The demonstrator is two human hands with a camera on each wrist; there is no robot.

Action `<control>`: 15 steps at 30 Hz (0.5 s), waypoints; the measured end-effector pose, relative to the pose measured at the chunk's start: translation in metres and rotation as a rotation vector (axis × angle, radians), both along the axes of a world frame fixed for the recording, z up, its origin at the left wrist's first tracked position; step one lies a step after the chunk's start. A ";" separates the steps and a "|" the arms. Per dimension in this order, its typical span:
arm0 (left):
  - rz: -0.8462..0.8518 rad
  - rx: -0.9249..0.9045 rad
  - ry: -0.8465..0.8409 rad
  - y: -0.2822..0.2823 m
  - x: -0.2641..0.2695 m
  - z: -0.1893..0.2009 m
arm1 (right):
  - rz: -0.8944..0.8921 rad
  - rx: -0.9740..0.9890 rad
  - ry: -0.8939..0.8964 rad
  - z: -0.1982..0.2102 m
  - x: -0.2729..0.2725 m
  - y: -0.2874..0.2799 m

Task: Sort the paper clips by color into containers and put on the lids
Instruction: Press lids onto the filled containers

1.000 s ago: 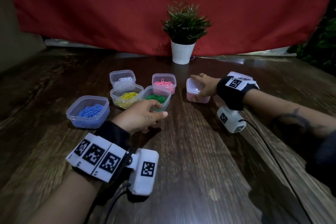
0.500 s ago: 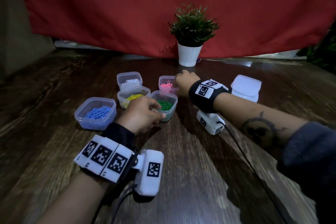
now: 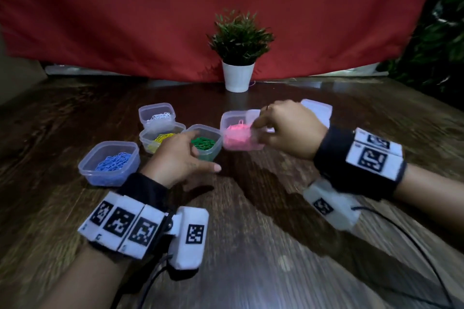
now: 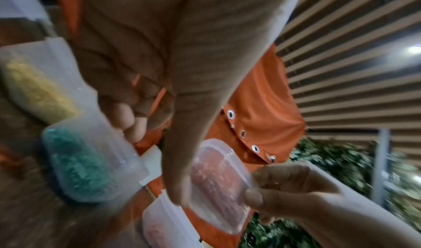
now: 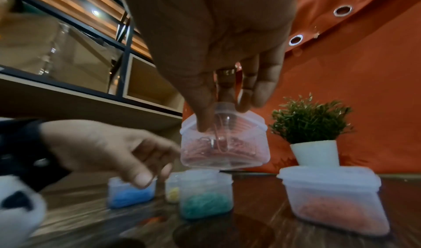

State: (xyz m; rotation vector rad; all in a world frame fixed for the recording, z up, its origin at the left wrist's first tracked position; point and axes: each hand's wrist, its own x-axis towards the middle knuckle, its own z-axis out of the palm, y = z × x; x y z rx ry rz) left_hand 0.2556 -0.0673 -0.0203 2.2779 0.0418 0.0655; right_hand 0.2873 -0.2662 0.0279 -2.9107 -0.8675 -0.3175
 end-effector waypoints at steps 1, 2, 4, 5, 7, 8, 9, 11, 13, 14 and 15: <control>-0.038 0.066 -0.053 -0.004 -0.003 0.003 | 0.024 -0.001 0.020 -0.003 -0.012 -0.002; -0.083 0.106 -0.096 -0.009 -0.007 0.005 | 0.045 -0.016 0.033 -0.005 -0.023 -0.004; -0.175 0.177 -0.125 -0.020 -0.012 0.007 | 0.075 -0.029 0.056 -0.009 -0.038 -0.005; -0.204 0.189 -0.115 -0.025 -0.012 0.005 | 0.088 -0.025 0.061 -0.010 -0.044 -0.006; -0.225 0.157 -0.078 -0.030 -0.011 0.001 | 0.104 -0.025 0.064 -0.012 -0.051 -0.007; -0.228 0.145 -0.048 -0.031 -0.011 -0.001 | 0.108 -0.041 0.082 -0.014 -0.053 -0.007; -0.233 0.152 -0.009 -0.031 -0.010 -0.003 | 0.121 -0.067 0.108 -0.016 -0.056 -0.008; -0.262 0.196 0.075 -0.032 -0.011 -0.005 | 0.165 -0.104 0.166 -0.021 -0.058 -0.010; -0.288 0.246 0.128 -0.035 -0.013 -0.006 | 0.215 0.023 0.268 -0.019 -0.053 -0.017; -0.288 0.261 0.127 -0.036 -0.013 -0.006 | 0.225 0.147 0.310 -0.016 -0.046 -0.021; -0.284 0.265 0.122 -0.037 -0.013 -0.006 | 0.218 0.272 0.321 -0.012 -0.036 -0.027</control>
